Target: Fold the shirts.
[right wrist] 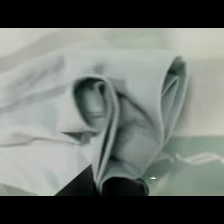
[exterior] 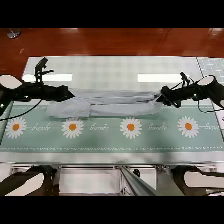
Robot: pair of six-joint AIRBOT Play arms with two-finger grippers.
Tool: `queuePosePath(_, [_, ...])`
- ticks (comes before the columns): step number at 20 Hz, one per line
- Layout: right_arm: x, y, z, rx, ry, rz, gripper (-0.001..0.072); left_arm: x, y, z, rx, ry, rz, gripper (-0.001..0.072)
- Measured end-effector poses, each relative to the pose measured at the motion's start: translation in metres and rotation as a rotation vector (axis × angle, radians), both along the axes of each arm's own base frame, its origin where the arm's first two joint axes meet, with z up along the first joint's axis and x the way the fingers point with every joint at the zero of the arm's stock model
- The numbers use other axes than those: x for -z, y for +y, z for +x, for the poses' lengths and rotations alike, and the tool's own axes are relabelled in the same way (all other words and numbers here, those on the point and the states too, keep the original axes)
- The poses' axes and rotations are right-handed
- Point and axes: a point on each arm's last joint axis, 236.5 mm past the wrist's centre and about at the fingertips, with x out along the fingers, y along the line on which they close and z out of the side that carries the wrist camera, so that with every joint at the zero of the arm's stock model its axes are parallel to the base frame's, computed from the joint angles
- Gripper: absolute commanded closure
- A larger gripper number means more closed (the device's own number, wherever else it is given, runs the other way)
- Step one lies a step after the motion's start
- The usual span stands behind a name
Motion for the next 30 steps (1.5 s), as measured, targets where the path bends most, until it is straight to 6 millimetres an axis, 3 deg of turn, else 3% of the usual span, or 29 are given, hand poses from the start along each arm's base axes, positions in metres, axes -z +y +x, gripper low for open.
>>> queuePosePath(4, [-0.049,-0.006,-0.028,-0.073,-0.095,-0.081,0.0685,0.0,-0.04,-0.012,0.095,-0.014,-0.005,0.0686])
queuePosePath(8, [-0.1,-0.01,-0.077,-0.1,-0.221,-0.167,0.0685,0.005,-0.1,-0.02,0.177,-0.068,-0.003,0.0686])
queuePosePath(11, [-0.127,-0.009,-0.109,-0.096,-0.283,-0.204,0.0685,0.018,-0.158,-0.029,0.264,-0.062,-0.006,0.0686])
queuePosePath(16, [-0.145,-0.006,-0.14,-0.096,-0.311,-0.219,0.0685,0.05,-0.261,-0.055,0.43,0.004,-0.013,0.0686])
queuePosePath(20, [-0.15,-0.001,-0.143,-0.094,-0.328,-0.202,0.0684,0.081,-0.32,-0.101,0.577,0.106,-0.002,0.0685])
queuePosePath(23, [-0.154,0.003,-0.142,-0.097,-0.349,-0.187,0.0684,0.089,-0.345,-0.133,0.663,0.153,-0.002,0.0684])
queuePosePath(25, [-0.156,0.004,-0.141,-0.098,-0.359,-0.179,0.0684,0.085,-0.349,-0.137,0.691,0.165,-0.005,0.0685])
queuePosePath(27, [-0.158,0.006,-0.14,-0.097,-0.367,-0.172,0.0685,0.074,-0.34,-0.114,0.668,0.151,-0.011,0.0684])
queuePosePath(30, [-0.164,0.014,-0.137,-0.103,-0.391,-0.137,0.0684,0.045,-0.295,-0.055,0.57,0.134,-0.024,0.0685])
